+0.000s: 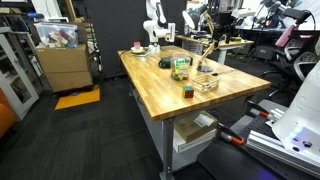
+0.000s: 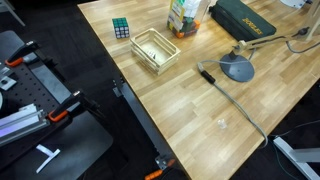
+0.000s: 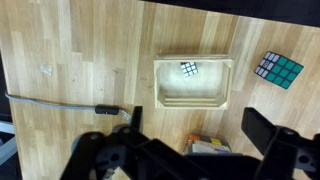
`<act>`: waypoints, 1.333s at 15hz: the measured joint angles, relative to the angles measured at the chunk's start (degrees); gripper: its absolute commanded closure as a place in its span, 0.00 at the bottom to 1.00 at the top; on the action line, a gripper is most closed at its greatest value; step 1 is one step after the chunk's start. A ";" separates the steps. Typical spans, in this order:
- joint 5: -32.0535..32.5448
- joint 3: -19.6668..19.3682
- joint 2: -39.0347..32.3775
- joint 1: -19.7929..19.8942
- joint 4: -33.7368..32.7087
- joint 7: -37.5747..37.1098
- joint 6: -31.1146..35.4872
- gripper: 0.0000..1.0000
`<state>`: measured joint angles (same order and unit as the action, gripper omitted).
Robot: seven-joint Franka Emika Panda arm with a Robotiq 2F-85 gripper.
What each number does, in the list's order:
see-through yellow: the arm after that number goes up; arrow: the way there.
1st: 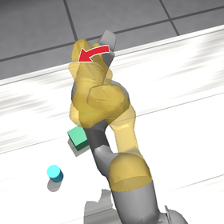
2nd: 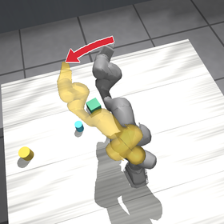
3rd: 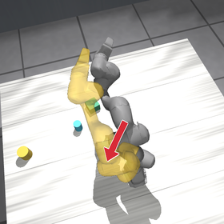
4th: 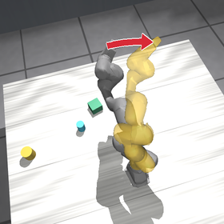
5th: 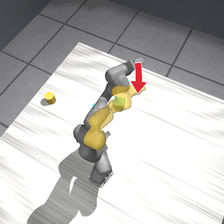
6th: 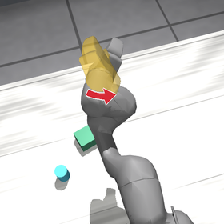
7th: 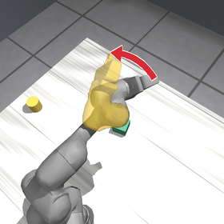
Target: Replace the smaller Rubik's cube in the crate and with the bigger one
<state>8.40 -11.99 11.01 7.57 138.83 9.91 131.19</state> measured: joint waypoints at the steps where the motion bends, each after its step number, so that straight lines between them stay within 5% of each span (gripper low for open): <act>1: 0.05 0.03 -0.05 0.00 0.00 -0.01 0.03 0.00; 5: -0.02 1.14 -2.76 -0.41 -0.23 -0.01 1.07 0.00; 14: -0.12 4.01 -20.71 -1.28 -7.65 2.63 2.83 0.00; 20: -0.11 4.12 -21.62 -1.24 -8.68 2.89 2.79 0.00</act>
<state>8.30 -7.87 -10.62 6.34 130.15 12.81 133.98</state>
